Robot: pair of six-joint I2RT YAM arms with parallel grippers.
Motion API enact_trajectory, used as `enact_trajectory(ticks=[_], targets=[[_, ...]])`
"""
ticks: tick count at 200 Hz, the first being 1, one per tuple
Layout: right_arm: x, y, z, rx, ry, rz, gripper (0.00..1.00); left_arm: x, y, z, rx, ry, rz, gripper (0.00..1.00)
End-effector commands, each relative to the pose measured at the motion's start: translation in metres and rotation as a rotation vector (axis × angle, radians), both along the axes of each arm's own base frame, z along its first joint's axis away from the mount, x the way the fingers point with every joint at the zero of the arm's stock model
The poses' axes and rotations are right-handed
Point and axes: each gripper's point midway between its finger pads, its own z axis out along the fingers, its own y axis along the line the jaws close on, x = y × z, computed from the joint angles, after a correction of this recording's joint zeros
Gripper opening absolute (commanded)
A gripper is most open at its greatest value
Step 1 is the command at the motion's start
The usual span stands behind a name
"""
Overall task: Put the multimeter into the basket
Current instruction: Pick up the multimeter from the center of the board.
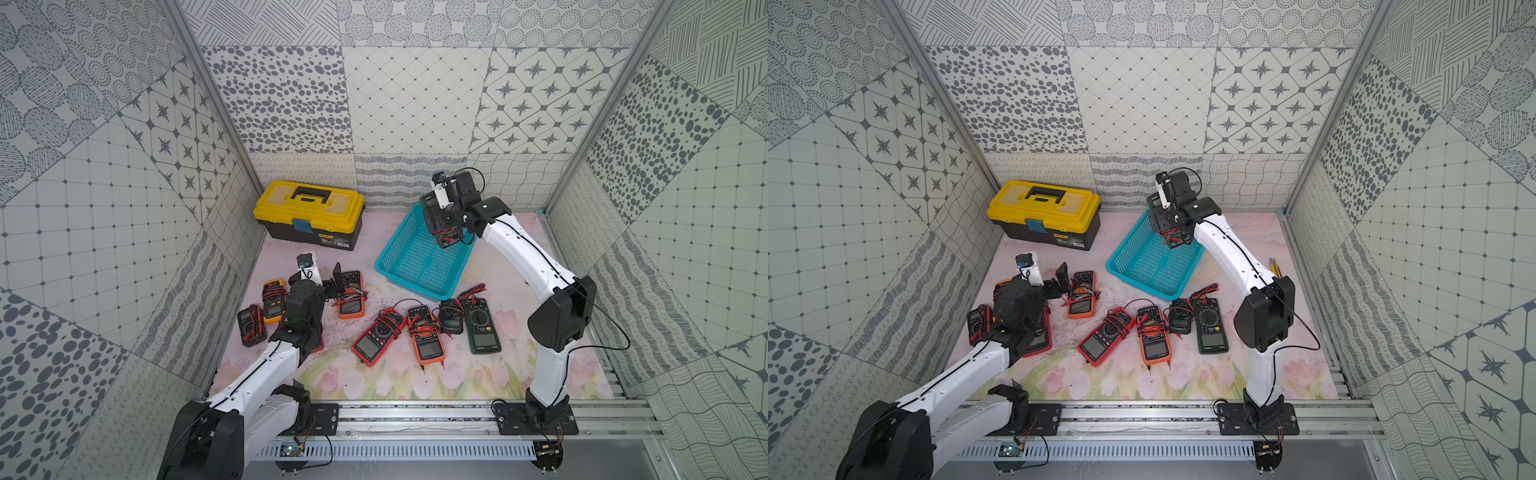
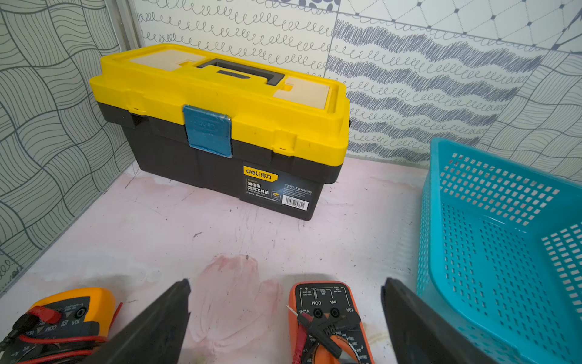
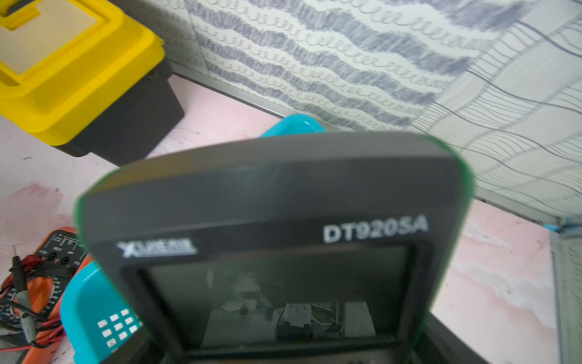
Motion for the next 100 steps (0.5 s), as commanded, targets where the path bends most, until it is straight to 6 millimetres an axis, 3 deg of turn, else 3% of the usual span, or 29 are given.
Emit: enact_trajectory(ticks=[1,64,100], targets=[[0.004,0.028,0.000,-0.017,-0.013,0.086,0.11,-0.002,-0.003,0.010,-0.054,-0.033,-0.005,0.99],[-0.017,0.039,-0.073,-0.164,0.191,0.202,0.09,-0.003,0.000,0.010,-0.059,-0.032,0.010,0.99],[-0.029,0.040,-0.101,-0.200,0.285,0.256,0.08,-0.003,0.002,0.009,-0.058,-0.027,0.020,0.99]])
